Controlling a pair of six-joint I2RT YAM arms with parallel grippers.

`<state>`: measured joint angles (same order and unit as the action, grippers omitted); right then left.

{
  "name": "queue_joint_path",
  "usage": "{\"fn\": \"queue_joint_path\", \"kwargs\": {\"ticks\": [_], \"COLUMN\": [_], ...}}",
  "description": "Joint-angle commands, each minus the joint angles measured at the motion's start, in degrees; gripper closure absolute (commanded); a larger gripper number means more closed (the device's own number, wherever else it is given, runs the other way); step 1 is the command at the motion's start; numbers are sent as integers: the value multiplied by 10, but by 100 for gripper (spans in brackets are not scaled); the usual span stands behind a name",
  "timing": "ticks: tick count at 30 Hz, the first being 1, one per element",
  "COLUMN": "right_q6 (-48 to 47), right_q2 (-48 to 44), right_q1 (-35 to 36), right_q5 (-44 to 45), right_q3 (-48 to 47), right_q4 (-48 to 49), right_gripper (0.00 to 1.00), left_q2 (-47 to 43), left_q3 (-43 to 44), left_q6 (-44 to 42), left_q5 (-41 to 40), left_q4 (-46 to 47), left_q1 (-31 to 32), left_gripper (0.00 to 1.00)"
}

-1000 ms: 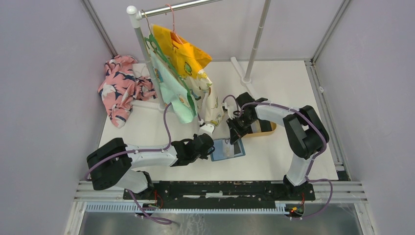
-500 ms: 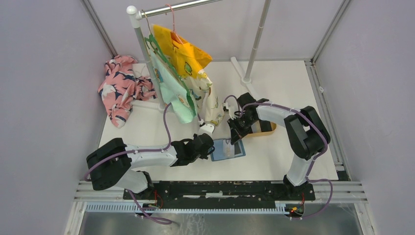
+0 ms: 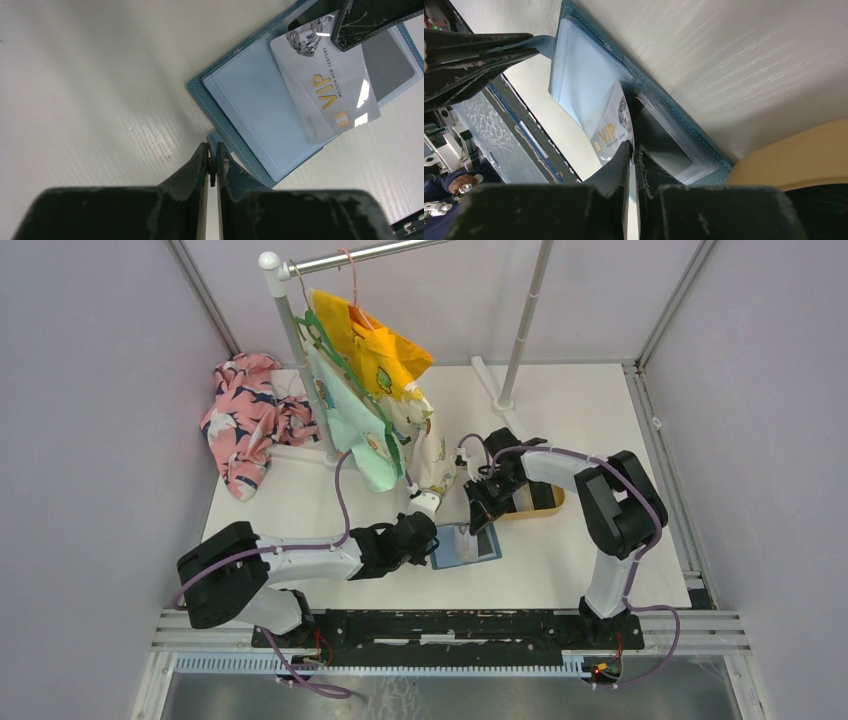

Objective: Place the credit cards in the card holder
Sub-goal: Insert the credit card into the card holder.

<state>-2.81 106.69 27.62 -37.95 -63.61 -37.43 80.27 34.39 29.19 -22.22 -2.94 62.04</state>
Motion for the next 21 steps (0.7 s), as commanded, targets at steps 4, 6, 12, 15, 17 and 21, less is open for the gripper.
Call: {"fn": "queue_joint_path", "kwargs": {"ticks": [4,6,12,15,17,21], "right_q6": [-22,-24,-24,-24,-25,-26], "right_q2": [38,29,-29,-40,-40,-38], "right_q1": [6,6,5,4,1,-4], "right_q5": [42,50,79,80,77,71], "right_q3": [-6,-2,37,42,41,39], "right_q4": [-20,-19,-2,-1,-2,-5], "right_gripper": [89,89,93,95,96,98], "left_q2": [5,6,10,11,10,5], "left_q3": [17,17,18,17,16,13], "left_q6": [-21,-20,-17,-18,-19,-18], "left_q5": [-7,-12,-20,-22,-24,-26], "left_q4": [24,21,20,20,18,18], "left_q1": [-3,-3,-3,-3,-3,-3], "left_gripper": [85,86,88,89,89,89]}}
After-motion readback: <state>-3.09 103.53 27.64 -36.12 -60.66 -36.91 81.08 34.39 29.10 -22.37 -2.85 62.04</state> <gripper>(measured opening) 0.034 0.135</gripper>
